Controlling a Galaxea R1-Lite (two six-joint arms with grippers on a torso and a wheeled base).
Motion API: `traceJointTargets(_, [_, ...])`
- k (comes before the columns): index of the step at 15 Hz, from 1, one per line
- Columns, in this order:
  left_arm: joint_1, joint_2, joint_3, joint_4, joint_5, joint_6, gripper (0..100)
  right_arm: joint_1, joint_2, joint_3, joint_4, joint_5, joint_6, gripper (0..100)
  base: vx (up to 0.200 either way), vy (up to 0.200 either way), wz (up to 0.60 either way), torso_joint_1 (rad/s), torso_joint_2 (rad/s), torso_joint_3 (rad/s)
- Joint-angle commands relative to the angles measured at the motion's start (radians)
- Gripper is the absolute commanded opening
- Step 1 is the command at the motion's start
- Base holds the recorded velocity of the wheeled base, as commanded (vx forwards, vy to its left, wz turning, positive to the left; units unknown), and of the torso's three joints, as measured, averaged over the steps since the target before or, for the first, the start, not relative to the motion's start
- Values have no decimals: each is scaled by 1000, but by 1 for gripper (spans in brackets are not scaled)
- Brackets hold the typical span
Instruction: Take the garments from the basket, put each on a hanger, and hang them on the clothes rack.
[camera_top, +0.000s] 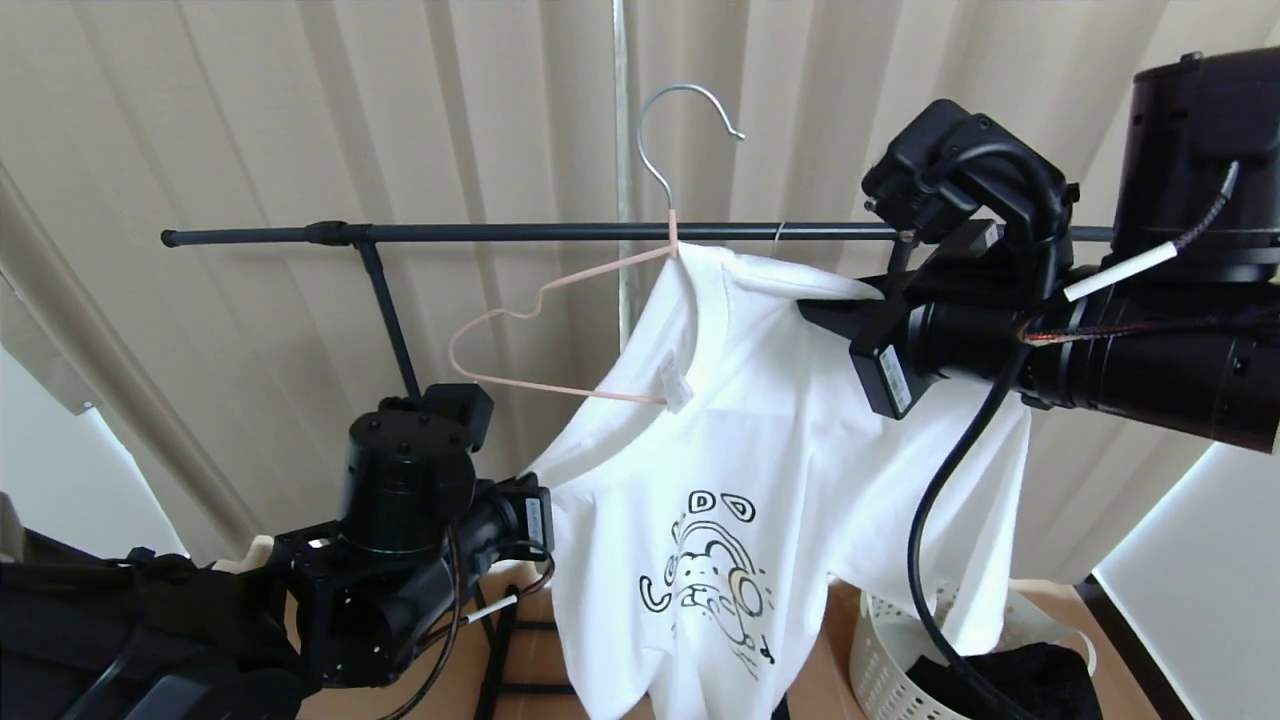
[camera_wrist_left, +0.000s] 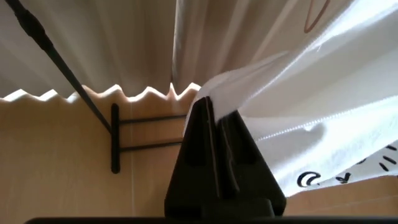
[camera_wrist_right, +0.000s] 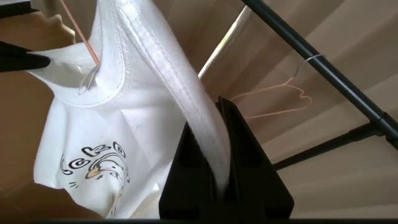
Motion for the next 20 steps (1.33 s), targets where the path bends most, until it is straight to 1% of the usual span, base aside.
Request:
traceJointTargets(1, [5,-37,-2,0,-1,5,0,-47,-30,117,-90,45,16,0,0,0,0,0,0,0])
traceJointTargets(2, [20,-52,-5,0,-1,20,0,-79,-56,204,-173,103,48,0,0,0,0,0,0,0])
traceJointTargets(4, [30,-54,-7,-1,1,26,0,-111,-89,341,-283,189,120,0,0,0,0,0,0,0])
traceJointTargets(6, [66,-60,-9,0,-1,29,0,-166,-86,437,-400,278,134,0,0,0,0,0,0,0])
traceJointTargets(7, [80,-60,-13,-1,-1,48,0,-189,-80,473,-429,325,134,0,0,0,0,0,0,0])
traceJointTargets(8, [91,-64,-10,-1,-2,68,0,-197,-68,485,-452,355,131,0,0,0,0,0,0,0])
traceJointTargets(9, [96,-61,-15,-1,-2,78,0,-197,-66,486,-462,359,131,0,0,0,0,0,0,0])
traceJointTargets(10, [103,-61,-15,-1,-2,105,0,-199,-65,485,-464,359,131,0,0,0,0,0,0,0])
traceJointTargets(12, [120,-58,-27,-1,-2,124,0,-202,-56,485,-462,361,128,0,0,0,0,0,0,0])
traceJointTargets(14, [126,-61,-36,0,-1,143,0,-231,-53,485,-464,361,120,0,0,0,0,0,0,0])
traceJointTargets(16, [142,-61,-44,0,-1,169,0,-254,-54,489,-462,361,91,0,0,0,0,0,0,0])
traceJointTargets(17, [143,-61,-55,0,-1,174,0,-255,-54,494,-462,361,79,0,0,0,0,0,0,0])
traceJointTargets(18, [148,-61,-74,5,-1,175,0,-258,-53,505,-462,361,45,0,0,0,0,0,0,0])
traceJointTargets(20, [148,-63,-105,9,-1,180,0,-258,-49,516,-462,361,17,0,0,0,0,0,0,0])
